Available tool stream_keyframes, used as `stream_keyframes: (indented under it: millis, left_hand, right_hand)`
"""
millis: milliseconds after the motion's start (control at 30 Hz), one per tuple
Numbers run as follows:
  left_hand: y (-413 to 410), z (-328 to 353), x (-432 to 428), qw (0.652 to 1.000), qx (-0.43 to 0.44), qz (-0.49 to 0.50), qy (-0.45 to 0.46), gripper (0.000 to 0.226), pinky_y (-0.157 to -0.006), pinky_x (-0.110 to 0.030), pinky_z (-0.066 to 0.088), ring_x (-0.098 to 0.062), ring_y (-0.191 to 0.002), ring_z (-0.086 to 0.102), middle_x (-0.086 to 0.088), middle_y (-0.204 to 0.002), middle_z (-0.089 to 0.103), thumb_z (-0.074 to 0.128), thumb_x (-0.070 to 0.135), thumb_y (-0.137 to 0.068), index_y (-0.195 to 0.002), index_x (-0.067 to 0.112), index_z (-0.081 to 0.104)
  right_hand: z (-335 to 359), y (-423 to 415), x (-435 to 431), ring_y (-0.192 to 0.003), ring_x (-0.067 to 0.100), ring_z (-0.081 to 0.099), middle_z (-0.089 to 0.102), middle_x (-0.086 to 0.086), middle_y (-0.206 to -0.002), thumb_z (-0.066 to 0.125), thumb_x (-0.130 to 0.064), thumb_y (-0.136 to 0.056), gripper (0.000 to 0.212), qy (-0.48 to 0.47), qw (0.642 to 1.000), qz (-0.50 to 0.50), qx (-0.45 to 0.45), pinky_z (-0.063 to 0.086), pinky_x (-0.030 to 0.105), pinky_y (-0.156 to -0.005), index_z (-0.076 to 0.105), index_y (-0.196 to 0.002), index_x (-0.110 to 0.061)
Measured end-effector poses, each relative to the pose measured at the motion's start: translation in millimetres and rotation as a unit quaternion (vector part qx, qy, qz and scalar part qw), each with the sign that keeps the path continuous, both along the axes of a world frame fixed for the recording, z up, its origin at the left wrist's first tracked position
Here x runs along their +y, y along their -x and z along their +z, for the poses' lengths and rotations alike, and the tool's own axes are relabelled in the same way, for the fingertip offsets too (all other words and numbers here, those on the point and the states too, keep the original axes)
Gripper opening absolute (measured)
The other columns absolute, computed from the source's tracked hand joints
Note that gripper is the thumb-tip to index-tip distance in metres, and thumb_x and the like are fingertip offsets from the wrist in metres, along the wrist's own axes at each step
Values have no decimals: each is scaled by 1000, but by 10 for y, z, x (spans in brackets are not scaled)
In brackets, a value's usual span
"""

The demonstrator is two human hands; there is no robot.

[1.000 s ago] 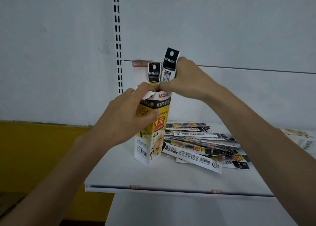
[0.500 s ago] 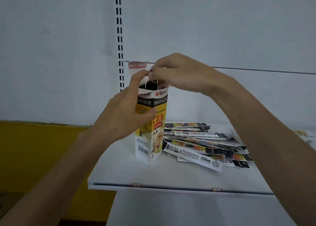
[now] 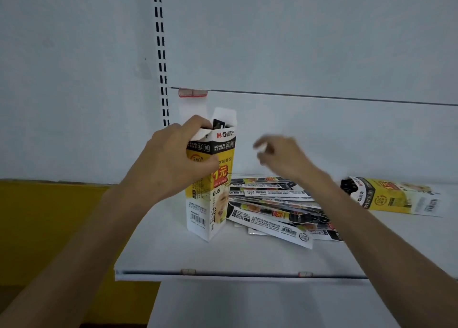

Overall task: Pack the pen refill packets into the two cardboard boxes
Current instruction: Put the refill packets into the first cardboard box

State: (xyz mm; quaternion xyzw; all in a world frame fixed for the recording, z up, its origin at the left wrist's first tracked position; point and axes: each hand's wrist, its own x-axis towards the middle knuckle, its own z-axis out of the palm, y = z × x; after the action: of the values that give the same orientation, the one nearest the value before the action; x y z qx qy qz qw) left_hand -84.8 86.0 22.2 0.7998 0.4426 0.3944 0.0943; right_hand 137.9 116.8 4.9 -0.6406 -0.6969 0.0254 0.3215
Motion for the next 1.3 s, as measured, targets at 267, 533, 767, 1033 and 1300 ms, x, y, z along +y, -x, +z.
stream_keyframes:
  millis: [267, 533, 767, 1033, 1300]
  left_hand:
    - [14, -39, -10, 1000, -8, -2, 12, 38, -71, -36, 52, -14, -87, 56, 2, -103, 60, 63, 38, -75, -106, 45, 42]
    - [11, -65, -4, 1000, -13, -6, 7, 38, -73, -34, 50, -16, -90, 54, 1, -105, 58, 63, 36, -77, -104, 47, 39]
    - [17, -38, 7, 1000, -4, -12, 10, 42, -67, -29, 49, -13, -85, 54, 3, -104, 59, 64, 36, -75, -103, 49, 35]
    - [39, 34, 4, 1000, 9, -23, 17, 61, -66, -23, 50, -11, -86, 55, 3, -104, 59, 68, 31, -72, -120, 52, 38]
    - [33, 8, -5, 1000, 18, -7, 25, 42, -74, -38, 53, -18, -91, 54, 1, -96, 55, 62, 41, -70, -107, 50, 43]
  right_hand:
    - [-481, -226, 185, -99, 22, 57, 63, -1, -106, 51, -13, -91, 31, 167, 975, -36, -139, 43, 23, -76, 65, -119, -17]
    - [-476, -316, 67, -85, 27, 64, 69, 11, -99, 43, -15, -94, 27, 98, 990, -66, -71, 52, 35, -78, 66, -108, -14]
    - [-280, -311, -76, -56, 17, 57, 67, 6, -76, 58, -35, -88, 23, 59, 968, -36, 240, 47, 22, -48, 60, -83, -12]
    - [-103, -188, -179, -81, 21, 67, 70, 5, -89, 70, -11, -80, 64, 57, 960, 40, 273, 51, 32, -75, 39, -130, -36]
    - [231, -35, -269, -74, 8, 66, 73, 3, -92, 60, 10, -79, 27, 101, 895, 149, 408, 50, 14, -59, 67, -96, -9]
